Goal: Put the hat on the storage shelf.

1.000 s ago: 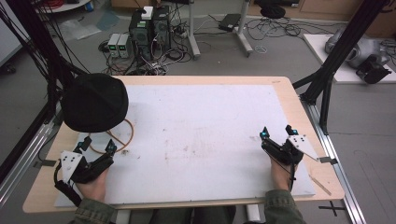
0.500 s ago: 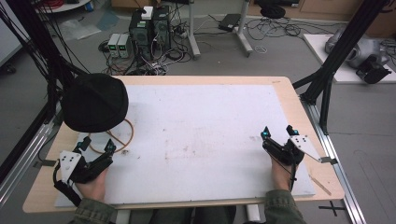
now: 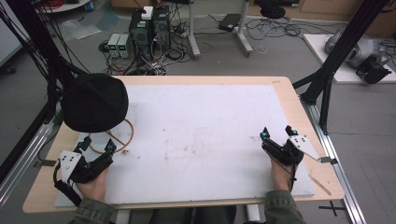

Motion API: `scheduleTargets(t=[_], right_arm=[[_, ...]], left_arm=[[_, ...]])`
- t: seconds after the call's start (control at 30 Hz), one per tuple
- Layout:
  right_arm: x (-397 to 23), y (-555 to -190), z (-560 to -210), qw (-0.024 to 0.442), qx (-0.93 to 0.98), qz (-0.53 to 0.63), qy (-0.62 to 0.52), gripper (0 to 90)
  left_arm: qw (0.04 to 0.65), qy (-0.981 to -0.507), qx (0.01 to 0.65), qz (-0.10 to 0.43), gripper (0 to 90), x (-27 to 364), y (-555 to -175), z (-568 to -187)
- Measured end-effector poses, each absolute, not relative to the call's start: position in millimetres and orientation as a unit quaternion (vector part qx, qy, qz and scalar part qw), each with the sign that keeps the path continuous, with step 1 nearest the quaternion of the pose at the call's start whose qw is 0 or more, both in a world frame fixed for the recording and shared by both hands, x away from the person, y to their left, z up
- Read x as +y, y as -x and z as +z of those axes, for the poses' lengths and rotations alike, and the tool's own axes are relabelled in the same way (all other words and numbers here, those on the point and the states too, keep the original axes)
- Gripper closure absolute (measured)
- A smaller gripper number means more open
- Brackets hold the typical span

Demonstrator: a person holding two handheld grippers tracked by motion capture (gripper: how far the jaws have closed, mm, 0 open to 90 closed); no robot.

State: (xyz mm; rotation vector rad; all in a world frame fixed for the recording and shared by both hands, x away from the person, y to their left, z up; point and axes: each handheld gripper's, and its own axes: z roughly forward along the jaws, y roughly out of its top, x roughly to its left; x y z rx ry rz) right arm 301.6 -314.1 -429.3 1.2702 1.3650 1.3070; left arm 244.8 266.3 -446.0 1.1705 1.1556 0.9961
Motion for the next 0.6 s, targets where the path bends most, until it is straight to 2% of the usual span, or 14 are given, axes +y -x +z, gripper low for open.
scheduleTargets(t=[0.6], right_arm=[[-312.7,-302.9,-430.4,0.417,0.552,0.517,-0.504,12.4]], left_arm=[[0.572,-0.498,0.494,0.424,17.6,266.6,-245.1,-446.2]])
